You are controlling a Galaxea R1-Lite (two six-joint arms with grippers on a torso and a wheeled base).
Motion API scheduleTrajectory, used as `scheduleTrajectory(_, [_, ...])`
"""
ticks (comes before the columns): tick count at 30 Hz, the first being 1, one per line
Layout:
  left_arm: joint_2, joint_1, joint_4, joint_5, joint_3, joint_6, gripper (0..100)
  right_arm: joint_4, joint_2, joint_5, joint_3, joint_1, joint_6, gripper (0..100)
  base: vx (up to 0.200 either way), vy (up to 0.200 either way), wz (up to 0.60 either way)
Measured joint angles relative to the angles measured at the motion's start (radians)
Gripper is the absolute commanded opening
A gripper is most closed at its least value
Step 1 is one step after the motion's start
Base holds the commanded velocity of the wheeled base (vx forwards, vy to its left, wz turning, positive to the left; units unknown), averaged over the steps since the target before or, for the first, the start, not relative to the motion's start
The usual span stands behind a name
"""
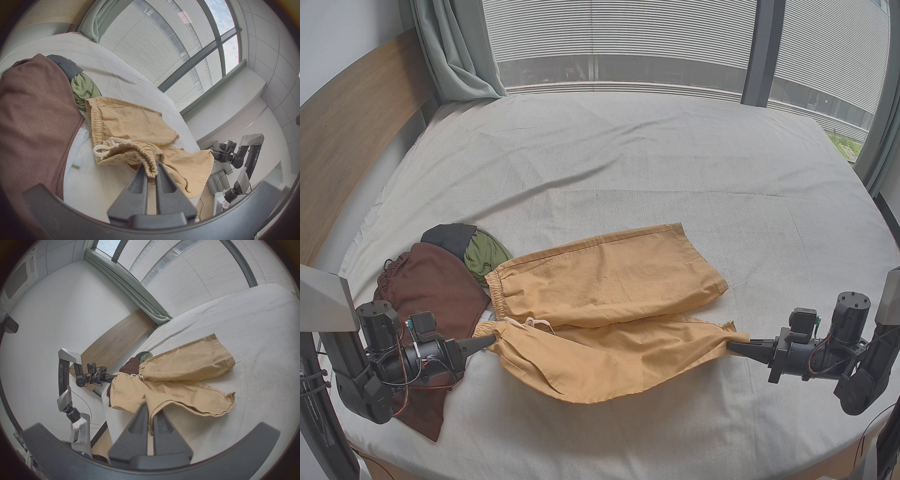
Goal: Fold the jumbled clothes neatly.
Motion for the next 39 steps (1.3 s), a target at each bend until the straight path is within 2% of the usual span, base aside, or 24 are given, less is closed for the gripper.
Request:
scheduleTrajectory(9, [-0.001,0.007,0.000,0.003,-0.016,-0.001,0,0.002,-0.054,0.030,0.022,0.000,-0.003,0,0.000,0.000,0.00])
scheduleTrajectory(17, [-0.001,0.011,0.000,0.018,-0.039,-0.050,0,0.002,-0.103,0.049,0.044,0.005,-0.006,0,0.000,0.000,0.00])
scheduleTrajectory(39, [0.003,0.021,0.000,0.029,-0.059,-0.063,0,0.001,-0.186,0.050,0.045,0.009,0.000,0,0.000,0.000,0.00])
